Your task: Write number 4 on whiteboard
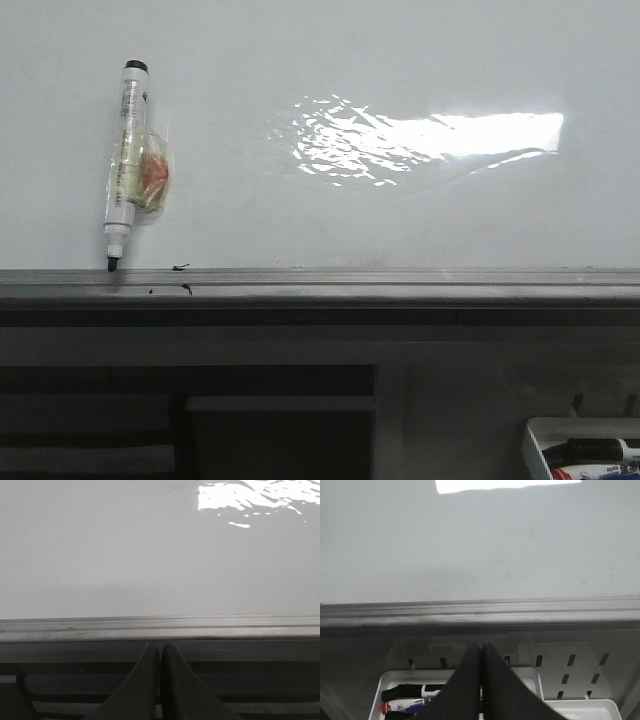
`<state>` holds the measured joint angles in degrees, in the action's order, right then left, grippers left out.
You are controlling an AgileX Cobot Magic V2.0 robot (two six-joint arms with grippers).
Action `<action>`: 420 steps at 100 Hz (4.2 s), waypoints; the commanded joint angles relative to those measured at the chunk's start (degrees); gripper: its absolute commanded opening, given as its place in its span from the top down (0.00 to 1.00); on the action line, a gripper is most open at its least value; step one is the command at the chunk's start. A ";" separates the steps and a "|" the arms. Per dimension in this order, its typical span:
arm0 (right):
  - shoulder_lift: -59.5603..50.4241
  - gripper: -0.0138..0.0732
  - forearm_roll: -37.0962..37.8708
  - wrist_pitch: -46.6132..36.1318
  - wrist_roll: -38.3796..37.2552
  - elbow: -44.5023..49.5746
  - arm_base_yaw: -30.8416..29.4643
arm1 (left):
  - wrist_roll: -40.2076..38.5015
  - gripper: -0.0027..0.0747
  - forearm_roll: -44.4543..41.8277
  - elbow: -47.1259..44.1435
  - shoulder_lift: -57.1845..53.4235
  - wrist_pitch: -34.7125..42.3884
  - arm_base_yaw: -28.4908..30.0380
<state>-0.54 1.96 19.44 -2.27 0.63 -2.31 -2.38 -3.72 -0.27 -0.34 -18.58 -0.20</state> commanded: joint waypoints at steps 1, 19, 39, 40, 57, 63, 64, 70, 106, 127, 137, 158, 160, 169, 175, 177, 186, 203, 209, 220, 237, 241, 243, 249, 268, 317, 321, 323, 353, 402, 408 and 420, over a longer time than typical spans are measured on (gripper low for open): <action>-1.08 0.91 0.82 -1.05 0.63 1.54 -0.29 | -0.54 0.99 -0.03 -1.01 -1.57 4.30 0.03; -1.08 0.91 0.82 -1.05 0.63 1.54 -0.29 | -0.54 0.99 -0.03 -1.01 -1.57 4.30 0.03; -1.08 0.91 0.82 -1.05 0.63 1.54 -0.29 | -0.54 0.99 -0.03 -1.01 -1.57 4.30 0.03; -1.08 0.91 0.82 -1.05 0.63 1.54 -0.29 | -0.54 0.99 -0.03 -1.01 -1.57 4.30 0.03; -1.08 0.91 0.82 -1.05 0.63 1.54 -0.29 | -0.54 0.99 -0.03 -1.01 -1.57 4.30 0.03; -1.08 0.91 0.82 -1.05 0.63 1.54 -0.29 | -0.54 0.99 -0.03 -1.01 -1.57 4.30 0.03; -1.08 0.91 0.82 -1.05 0.63 1.54 -0.29 | -0.54 0.99 -0.03 -1.01 -1.57 4.30 0.03; -1.08 0.91 0.82 -1.05 0.63 1.54 -0.29 | -0.54 0.99 -0.03 -1.01 -1.57 4.30 0.03; -1.08 0.91 0.82 -1.05 0.63 1.54 -0.29 | -0.54 0.99 -0.03 -1.01 -1.57 4.30 0.03; -1.08 0.91 0.82 -1.05 0.63 1.54 -0.29 | -0.54 0.99 -0.03 -1.01 -1.57 4.30 0.03; -1.08 0.91 0.82 -1.05 0.63 1.54 -0.29 | -0.54 0.99 -0.03 -1.01 -1.57 4.30 0.03; -1.08 0.91 0.82 -1.05 0.63 1.54 -0.29 | -0.54 0.99 -0.03 -1.01 -1.57 4.30 0.03; -1.08 0.91 0.82 -1.05 0.63 1.54 -0.29 | -0.54 0.99 -0.03 -1.01 -1.57 4.55 0.03; -1.08 0.91 0.92 -2.82 0.63 1.54 -0.29 | -0.54 0.99 -0.03 -1.01 -1.57 6.80 0.03; -1.08 0.91 1.15 -5.33 0.63 1.54 -0.29 | -0.54 0.99 -0.03 -1.01 -1.57 8.42 0.03; -1.08 0.91 1.29 -5.93 0.63 1.54 -0.29 | -0.54 0.99 -0.03 -1.01 -1.57 8.71 0.03; -1.08 0.91 1.78 -9.36 0.63 1.54 -0.29 | -0.54 0.99 -0.03 -1.01 -1.57 9.42 0.03; -1.08 0.91 1.78 -15.16 0.63 1.54 -0.29 | -0.54 0.99 -0.39 -1.01 -1.57 10.55 0.03; -1.08 0.91 1.78 -16.80 0.63 1.54 -0.29 | -0.54 0.99 -0.39 -1.01 -1.57 10.55 0.03; -1.08 0.91 3.58 -16.96 0.63 1.54 -0.56 | -0.54 0.99 1.43 -1.01 -1.57 12.50 -0.27; -0.96 0.91 2.23 -13.78 0.63 1.43 -0.56 | -0.54 0.99 2.30 -1.01 -1.57 12.80 -0.33; -0.48 0.91 1.04 -13.51 0.63 1.28 -0.56 | -0.54 0.99 2.20 -1.01 -1.57 12.80 -0.33; 0.01 0.91 0.31 -13.19 0.63 1.03 -0.56 | -0.54 0.99 2.31 -1.01 -1.50 12.80 -0.33; 1.51 0.91 -1.96 -10.87 0.63 -0.02 -0.56 | -0.54 0.99 2.92 -0.60 -0.79 12.80 -0.33; 9.92 0.91 -3.71 -7.33 0.63 -5.37 -0.56 | -0.54 0.99 3.72 4.93 5.25 10.12 -0.33; 21.47 0.91 -3.83 -5.91 0.63 -11.73 -0.56 | -0.43 0.68 0.77 13.97 18.07 14.22 -0.33; 21.47 0.91 -3.83 -6.29 0.63 -11.73 -0.56 | -0.43 0.58 0.86 13.93 18.41 16.50 -0.33; 21.47 0.91 -3.83 -6.53 0.63 -11.73 -0.56 | -0.43 0.54 1.22 13.82 18.57 18.02 -0.33; 21.47 0.91 -3.83 -8.15 0.63 -11.73 -0.56 | -0.43 0.46 2.17 13.31 23.84 29.05 -5.26; 21.47 0.91 -3.83 -8.04 0.63 -11.73 -0.56 | -2.00 0.46 7.34 14.35 47.35 42.44 -37.41; 21.47 0.91 -3.83 -8.04 0.63 -11.73 -0.56 | -2.00 0.46 10.19 14.64 51.07 46.25 -39.70; 21.47 0.91 -3.83 -8.04 0.63 -11.73 -0.56 | -2.00 0.46 12.83 16.05 58.34 49.76 -42.30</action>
<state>20.01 -1.65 15.82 -2.27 -9.36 -2.55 -3.74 6.93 13.07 54.05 23.68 -40.76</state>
